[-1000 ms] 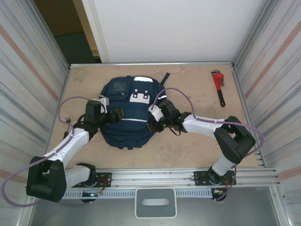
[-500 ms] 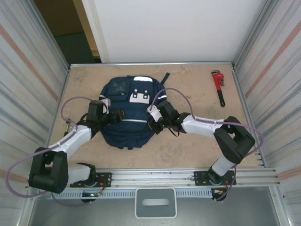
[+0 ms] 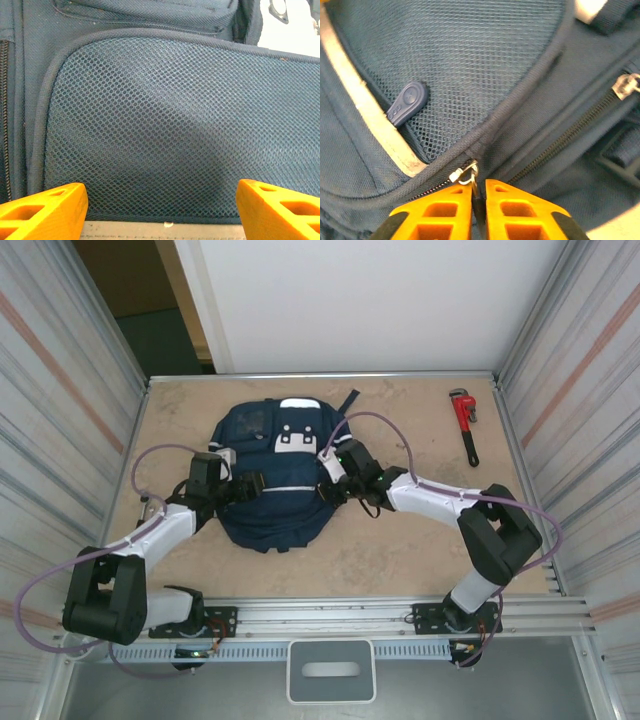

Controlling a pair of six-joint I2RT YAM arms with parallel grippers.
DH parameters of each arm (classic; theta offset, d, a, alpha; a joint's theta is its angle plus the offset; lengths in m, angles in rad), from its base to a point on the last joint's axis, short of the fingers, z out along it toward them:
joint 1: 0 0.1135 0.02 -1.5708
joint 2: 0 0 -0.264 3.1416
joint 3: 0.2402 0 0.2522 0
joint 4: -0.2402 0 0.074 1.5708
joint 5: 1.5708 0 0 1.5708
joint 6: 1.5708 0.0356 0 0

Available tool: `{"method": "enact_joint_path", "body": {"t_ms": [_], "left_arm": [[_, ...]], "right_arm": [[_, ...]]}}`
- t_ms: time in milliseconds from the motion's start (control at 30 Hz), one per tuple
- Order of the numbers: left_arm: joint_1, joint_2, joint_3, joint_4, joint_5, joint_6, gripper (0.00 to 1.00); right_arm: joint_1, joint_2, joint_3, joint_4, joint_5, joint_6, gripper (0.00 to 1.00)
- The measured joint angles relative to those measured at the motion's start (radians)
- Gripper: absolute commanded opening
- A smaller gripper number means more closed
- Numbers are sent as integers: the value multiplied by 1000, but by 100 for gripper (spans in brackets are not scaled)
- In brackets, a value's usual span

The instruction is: Pack the student bag

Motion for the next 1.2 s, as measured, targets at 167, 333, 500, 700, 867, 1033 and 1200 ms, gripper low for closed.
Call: {"method": "enact_joint_path", "body": {"t_ms": [167,333,500,700,867,1033,1200], "left_arm": [[1,-31,0,-8,18,-2,80],[1,-192,0,-18,-13,-1,83],[2,-421,-32,29,-196,27,99],[28,-556,-166,156,-472,140,99],[138,-368,-222,301,-497,235,99],[158,-78,-224,423,-438,338,99],[158,72,-237,608,-372,387,99]], "right_arm": [[-46,-30,-14,-34,39,31,50],[-144,-247,-111,-109,102,75,86],[-286,-503,-154,-134,287,127,100],[-505,-626,-301,-51,542,167,99],[-580,-512,-439,85,622,152,99],[-601,-345,-536,301,578,106,99],[-636,-294,-570,482,479,68,99]]}}
